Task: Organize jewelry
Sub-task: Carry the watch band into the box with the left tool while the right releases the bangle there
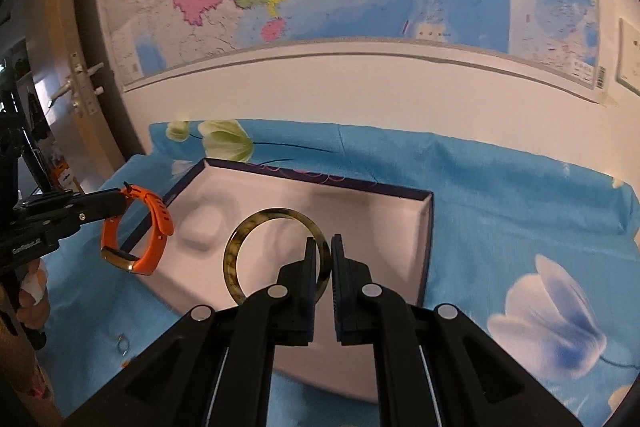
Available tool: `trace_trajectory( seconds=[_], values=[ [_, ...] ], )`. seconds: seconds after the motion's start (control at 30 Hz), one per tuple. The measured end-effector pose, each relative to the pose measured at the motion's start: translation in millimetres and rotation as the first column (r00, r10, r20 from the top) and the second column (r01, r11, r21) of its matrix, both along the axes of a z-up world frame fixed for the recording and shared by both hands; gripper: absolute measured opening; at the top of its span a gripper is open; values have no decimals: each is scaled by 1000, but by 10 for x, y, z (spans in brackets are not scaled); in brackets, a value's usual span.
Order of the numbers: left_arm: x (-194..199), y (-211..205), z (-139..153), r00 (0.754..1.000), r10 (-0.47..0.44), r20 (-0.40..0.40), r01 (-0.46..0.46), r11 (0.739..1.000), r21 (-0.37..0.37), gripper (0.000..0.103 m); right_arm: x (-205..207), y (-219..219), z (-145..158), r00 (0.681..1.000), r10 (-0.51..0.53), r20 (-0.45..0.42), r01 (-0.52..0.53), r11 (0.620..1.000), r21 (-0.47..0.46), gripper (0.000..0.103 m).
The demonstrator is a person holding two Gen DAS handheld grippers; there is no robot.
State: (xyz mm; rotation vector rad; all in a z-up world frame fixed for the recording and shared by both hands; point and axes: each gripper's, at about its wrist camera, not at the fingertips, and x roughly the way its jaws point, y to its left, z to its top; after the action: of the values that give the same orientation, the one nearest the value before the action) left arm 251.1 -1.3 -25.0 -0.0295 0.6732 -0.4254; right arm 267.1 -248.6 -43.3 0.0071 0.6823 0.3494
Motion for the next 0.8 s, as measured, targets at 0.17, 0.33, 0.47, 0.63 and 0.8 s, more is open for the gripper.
trace_trajectory(
  seconds=[0.17, 0.33, 0.47, 0.63, 0.8],
  values=[
    [249, -43, -62, 1000, -7, -11, 7, 1000, 13, 7, 268, 108, -66, 1000, -6, -28, 5, 1000, -21, 6],
    [471, -82, -158, 1000, -8, -30, 9, 999, 33, 7, 494, 176, -149, 998, -22, -61, 20, 999, -32, 6],
    [665, -125, -257, 998, -7, -57, 11, 998, 60, 7, 685, 245, -228, 995, -36, -96, 32, 998, -47, 6],
    [878, -148, -367, 996, 5, -85, 3, 996, 93, 7, 862, 298, -340, 989, -59, -139, 49, 996, -76, 6],
    [1066, -186, -453, 993, 11, -117, 4, 993, 121, 7, 1001, 323, -430, 977, -86, -195, 68, 993, -99, 6]
  ],
)
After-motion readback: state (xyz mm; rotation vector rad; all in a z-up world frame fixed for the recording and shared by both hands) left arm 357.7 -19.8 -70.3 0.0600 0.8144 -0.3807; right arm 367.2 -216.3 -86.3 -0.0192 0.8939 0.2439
